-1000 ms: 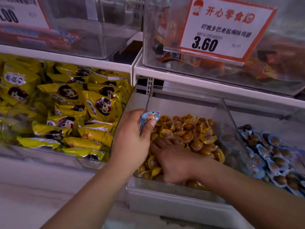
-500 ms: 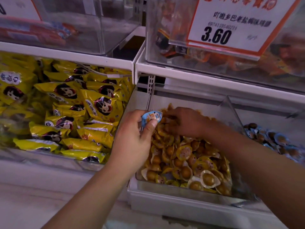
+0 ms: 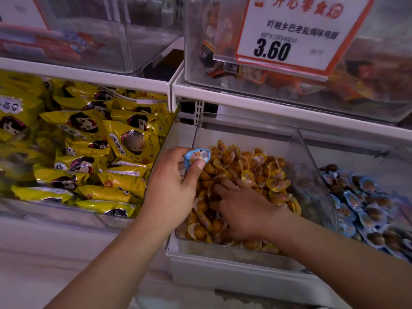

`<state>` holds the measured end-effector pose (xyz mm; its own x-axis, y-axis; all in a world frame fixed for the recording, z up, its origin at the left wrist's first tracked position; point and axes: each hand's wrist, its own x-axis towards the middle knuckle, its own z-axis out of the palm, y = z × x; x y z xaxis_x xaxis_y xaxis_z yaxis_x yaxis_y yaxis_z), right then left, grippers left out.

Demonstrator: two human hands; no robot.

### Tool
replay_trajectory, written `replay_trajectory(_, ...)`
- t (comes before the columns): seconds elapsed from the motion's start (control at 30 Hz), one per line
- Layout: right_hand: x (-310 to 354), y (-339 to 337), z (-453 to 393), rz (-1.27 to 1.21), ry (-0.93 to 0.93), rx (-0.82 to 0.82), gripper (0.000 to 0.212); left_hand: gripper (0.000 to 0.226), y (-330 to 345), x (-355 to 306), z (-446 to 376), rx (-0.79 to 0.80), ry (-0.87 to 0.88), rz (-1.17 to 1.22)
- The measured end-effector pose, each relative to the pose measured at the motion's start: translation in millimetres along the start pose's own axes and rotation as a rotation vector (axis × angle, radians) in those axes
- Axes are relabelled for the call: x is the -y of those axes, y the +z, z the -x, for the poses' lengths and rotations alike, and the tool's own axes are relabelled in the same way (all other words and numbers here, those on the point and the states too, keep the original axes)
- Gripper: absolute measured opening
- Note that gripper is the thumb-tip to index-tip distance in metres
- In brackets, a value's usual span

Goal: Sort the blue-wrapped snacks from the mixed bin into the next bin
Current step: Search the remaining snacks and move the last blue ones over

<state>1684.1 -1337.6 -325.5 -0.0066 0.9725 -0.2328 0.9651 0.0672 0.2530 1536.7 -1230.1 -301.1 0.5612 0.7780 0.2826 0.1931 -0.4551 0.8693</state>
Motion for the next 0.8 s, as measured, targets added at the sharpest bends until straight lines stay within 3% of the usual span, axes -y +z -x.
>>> replay_trajectory(0.17, -10, 7, -11, -0.063, 0.034, -0.119, 0.038, 0.022, 0, 1, -1, -0.005, 0.017, -0.002)
replay_trajectory(0.3, -18, 5, -5, -0.354, 0.129, -0.245, 0.027, 0.025, -2, 0, -1, -0.018, 0.066, -0.057)
replay_trajectory(0.43, -38, -25, 12, -0.646, 0.262, -0.431, 0.032, 0.025, -7, -11, 3, -0.052, 0.305, -0.193)
replay_trajectory(0.57, -49, -50, 52, -0.884, 0.404, -0.502, 0.035, 0.028, 4, -29, 14, 0.022, 0.466, -0.228)
replay_trajectory(0.67, -30, -54, 83, -1.265, 0.407, -0.607, 0.038, 0.027, 18, -41, 23, 0.077, 0.41, -0.129)
replay_trajectory(0.8, 1, -39, 98, -2.185, 0.411, -0.776, 0.02, 0.023, 47, -55, 38, 0.175, 0.289, 0.061)
